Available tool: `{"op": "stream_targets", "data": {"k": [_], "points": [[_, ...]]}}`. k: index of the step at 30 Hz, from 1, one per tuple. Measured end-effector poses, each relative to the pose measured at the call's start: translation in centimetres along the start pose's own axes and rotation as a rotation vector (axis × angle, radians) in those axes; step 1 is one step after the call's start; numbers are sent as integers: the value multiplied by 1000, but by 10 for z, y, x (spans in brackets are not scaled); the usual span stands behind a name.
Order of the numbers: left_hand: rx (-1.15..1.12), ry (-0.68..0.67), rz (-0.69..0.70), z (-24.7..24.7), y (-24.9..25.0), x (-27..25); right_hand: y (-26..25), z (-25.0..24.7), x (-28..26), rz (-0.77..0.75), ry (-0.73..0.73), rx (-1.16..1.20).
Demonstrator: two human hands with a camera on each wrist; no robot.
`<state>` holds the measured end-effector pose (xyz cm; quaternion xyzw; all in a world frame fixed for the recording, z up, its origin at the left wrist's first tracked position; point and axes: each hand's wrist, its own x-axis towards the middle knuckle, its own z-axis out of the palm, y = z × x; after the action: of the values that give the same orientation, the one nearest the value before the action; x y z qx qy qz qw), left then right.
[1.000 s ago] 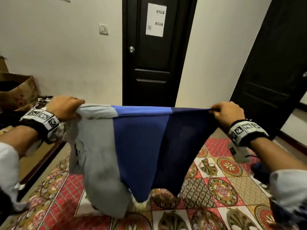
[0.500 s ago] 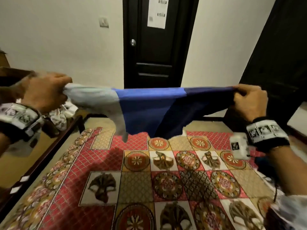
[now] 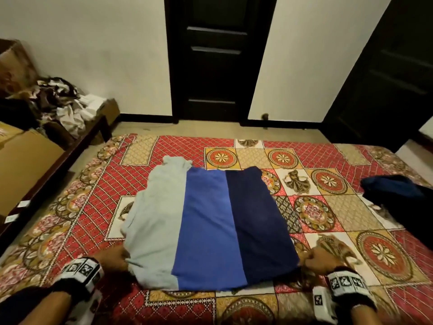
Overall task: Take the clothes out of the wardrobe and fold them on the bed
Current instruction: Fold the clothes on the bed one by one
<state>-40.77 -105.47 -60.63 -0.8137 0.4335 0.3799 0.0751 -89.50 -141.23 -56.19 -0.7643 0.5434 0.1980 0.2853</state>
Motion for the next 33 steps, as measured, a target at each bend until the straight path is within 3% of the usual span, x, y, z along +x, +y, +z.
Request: {"op": "stream_targets", "data": {"k": [2, 4, 7, 8, 12, 17, 20, 26, 33], "points": [[-163, -34, -17, -3, -3, 0, 5, 6, 12, 31, 42, 61], [-431, 64, -27, -6, -10, 5, 10, 9, 22, 77, 136, 148], [-635, 534, -215, 3, -18, 16, 7, 12, 31, 118, 139, 232], [-627, 588, -250, 6, -15, 16, 5, 12, 33, 137, 106, 233], [-602, 365, -259, 15, -7, 33, -2, 18, 38, 206, 45, 135], [-817, 345, -292, 17, -7, 45, -14, 30, 33, 278, -18, -61], [-866, 248, -257, 14, -7, 41, -13, 27, 31, 289, -60, -93], [-698, -18, -238, 20, -16, 26, -12, 23, 24, 256, -125, -178], [-559, -104, -249, 20, -13, -1, -17, 25, 11, 332, -56, -281]]}}
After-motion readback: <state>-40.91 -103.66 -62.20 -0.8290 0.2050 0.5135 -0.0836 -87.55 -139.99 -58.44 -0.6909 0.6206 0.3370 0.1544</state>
